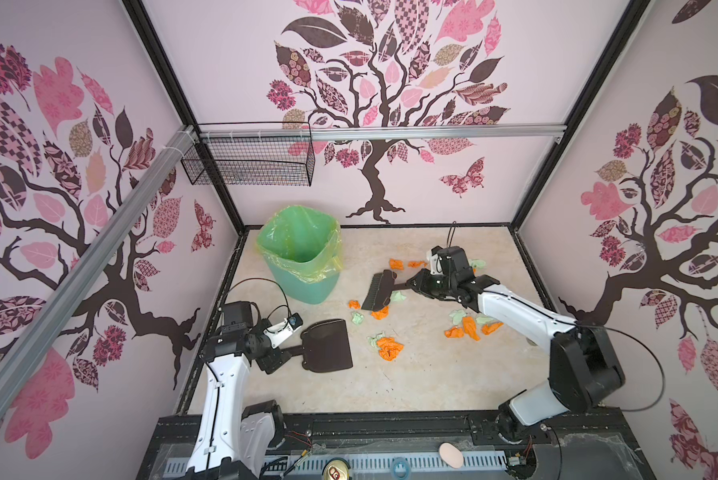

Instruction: Sweep away the paper scraps from the table

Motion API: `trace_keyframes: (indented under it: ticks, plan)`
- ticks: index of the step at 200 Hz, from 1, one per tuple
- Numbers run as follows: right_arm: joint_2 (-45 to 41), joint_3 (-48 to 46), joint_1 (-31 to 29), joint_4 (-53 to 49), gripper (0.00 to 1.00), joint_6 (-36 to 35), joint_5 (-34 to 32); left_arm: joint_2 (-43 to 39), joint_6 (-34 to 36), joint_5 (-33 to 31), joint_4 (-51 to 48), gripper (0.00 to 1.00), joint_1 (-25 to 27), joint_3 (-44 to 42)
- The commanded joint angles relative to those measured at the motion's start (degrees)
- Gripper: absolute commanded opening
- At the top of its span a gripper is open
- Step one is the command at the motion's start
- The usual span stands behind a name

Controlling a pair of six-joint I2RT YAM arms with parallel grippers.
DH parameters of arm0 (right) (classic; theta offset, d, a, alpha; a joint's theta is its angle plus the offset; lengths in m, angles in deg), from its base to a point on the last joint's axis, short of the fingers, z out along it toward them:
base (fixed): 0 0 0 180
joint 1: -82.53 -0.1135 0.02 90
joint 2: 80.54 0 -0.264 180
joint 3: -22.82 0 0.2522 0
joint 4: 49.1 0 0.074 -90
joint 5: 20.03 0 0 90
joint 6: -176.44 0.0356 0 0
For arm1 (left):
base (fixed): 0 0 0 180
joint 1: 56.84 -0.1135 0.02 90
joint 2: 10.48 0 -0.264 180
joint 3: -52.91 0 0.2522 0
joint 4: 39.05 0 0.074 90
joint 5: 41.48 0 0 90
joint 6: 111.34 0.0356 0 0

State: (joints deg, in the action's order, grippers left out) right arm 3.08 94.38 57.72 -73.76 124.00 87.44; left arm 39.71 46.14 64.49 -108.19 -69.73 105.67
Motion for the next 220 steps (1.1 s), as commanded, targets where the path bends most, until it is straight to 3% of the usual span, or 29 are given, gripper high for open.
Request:
trace_keyframes:
  ticks: [1, 24, 36, 67, 121, 140, 171, 220]
  plan:
    - [-6.44, 3.74, -0.22, -4.91, 0.0, -4.57, -0.39, 0.65, 0.48, 0.74, 2.03, 0.84, -0.23, -1.57]
    - [-6.58, 12.77, 0.4, -10.11, 0.0, -8.47, -3.88, 2.41, 0.3, 0.38, 0.94, 0.85, -0.27, 0.01]
    - [-4.7, 15.74, 2.78, -9.97, 0.0, -7.39, -2.48, 2.71, 0.14, 0.63, 0.18, 0.84, -0.3, 0.78]
    - [3.32, 17.85, 8.55, -0.31, 0.0, 1.84, -0.34, 1.71, -0.92, 1.78, 0.0, 0.84, -0.29, 0.94]
    - [18.97, 18.89, 9.15, 16.82, 0.0, 21.84, -6.63, -0.27, -0.68, 0.13, -1.62, 0.84, -0.3, -0.21]
    - [21.16, 18.13, 9.22, 17.34, 0.0, 24.61, -8.99, -1.88, -0.55, 0.03, -1.7, 0.84, -0.3, -1.23]
    - [18.08, 11.71, 9.26, 16.52, 0.0, 23.77, -10.6, -2.77, -0.25, -0.1, -2.03, 0.84, -0.3, -2.32]
    - [5.31, -3.24, 9.52, 13.35, 0.0, 19.55, -10.06, -0.35, -0.6, 0.89, -0.32, 0.84, -0.3, -2.23]
